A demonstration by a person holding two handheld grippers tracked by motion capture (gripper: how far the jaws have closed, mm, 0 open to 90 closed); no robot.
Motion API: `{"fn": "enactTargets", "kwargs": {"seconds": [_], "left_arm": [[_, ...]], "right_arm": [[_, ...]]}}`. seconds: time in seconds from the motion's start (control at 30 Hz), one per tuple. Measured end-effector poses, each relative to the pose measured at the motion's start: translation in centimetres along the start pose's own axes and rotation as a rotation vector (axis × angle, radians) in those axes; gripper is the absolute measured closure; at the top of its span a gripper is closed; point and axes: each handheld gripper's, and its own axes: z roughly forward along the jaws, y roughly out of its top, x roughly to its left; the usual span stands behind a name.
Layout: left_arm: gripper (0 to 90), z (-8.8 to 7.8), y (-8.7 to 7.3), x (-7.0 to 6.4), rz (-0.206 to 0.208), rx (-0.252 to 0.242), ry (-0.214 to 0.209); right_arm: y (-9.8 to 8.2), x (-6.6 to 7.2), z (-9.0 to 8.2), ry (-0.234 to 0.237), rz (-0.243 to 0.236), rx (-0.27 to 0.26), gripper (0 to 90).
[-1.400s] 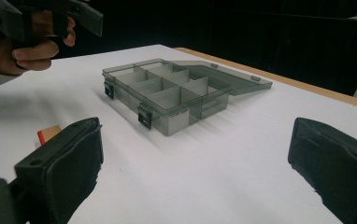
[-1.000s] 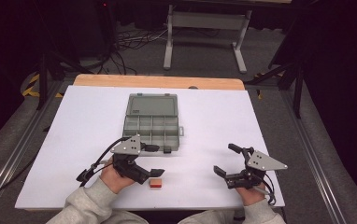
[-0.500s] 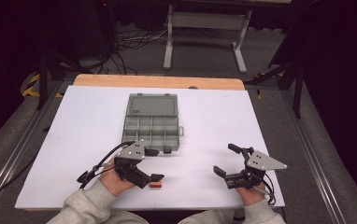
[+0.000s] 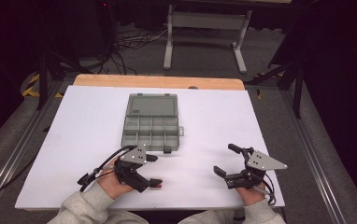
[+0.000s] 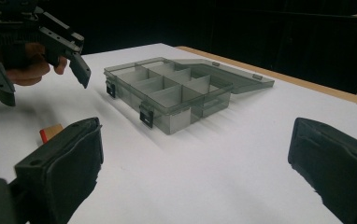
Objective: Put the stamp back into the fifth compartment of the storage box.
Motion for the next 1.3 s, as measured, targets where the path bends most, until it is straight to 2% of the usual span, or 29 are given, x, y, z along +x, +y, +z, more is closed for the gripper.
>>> {"fn": "enactTargets", "kwargs": {"seconds": [0.2, 0.3, 0.7, 0.9, 1.3], "left_arm": [[19.1, 0.3, -0.2, 0.1, -0.007, 0.018, -0.022], [19.8, 0.6, -0.2, 0.1, -0.013, 0.042, -0.052], [21.3, 1.3, -0.5, 0.2, -0.018, 0.121, -0.094], [24.2, 1.4, -0.5, 0.3, -0.022, 0.142, -0.114], [29.9, 1.8, -0.6, 0.3, -0.012, 0.216, -0.102]], "right_arm": [[0.0, 0.0, 0.0, 0.0, 0.0, -0.001, 4.2], [0.0, 0.0, 0.0, 0.001, -0.002, -0.001, 4.1], [0.0, 0.0, 0.0, 0.002, -0.003, 0.0, 4.2], [0.0, 0.0, 0.0, 0.003, -0.003, -0.003, 4.2], [0.0, 0.0, 0.0, 0.006, -0.005, -0.004, 4.3]]}}
